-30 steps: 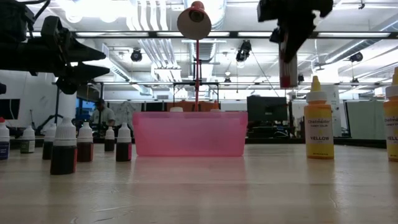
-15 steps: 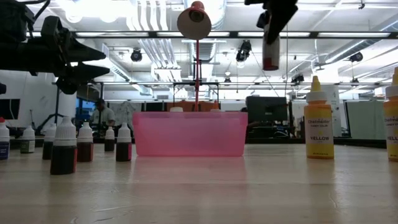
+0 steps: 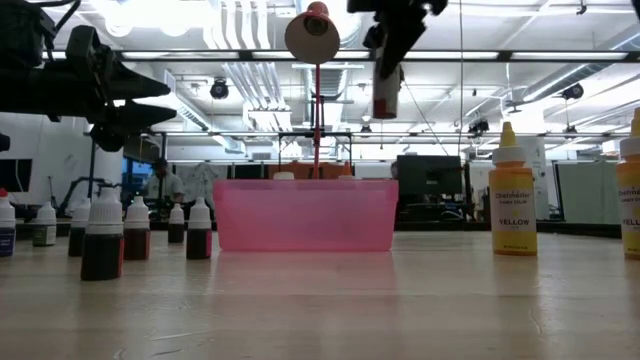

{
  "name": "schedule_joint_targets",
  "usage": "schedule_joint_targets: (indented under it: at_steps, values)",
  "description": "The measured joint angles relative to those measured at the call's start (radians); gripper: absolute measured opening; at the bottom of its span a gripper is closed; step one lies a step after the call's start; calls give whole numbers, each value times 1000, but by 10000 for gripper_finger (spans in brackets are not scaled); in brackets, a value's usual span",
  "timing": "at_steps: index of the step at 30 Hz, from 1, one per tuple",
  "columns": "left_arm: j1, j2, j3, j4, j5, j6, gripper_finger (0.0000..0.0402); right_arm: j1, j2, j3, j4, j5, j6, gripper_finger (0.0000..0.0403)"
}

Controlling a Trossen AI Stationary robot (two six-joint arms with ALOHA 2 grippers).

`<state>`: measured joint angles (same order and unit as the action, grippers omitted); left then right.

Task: Pick & Place food coloring
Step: Put the big red food coloring bottle into the pink bin

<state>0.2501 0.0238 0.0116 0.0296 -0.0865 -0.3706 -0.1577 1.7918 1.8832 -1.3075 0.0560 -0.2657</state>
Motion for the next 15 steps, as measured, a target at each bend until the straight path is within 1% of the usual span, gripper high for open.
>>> schedule_joint_targets:
  at_steps: [3, 7, 15]
  values:
    - [0, 0, 0, 0, 0, 0, 204, -11, 52, 42, 2, -30, -33, 139]
    - [0, 0, 0, 0, 0, 0, 204, -25, 111, 80, 5, -37, -63, 139]
    - [0, 0, 0, 0, 0, 0, 204, -40, 187, 88, 59, -38, -86, 139]
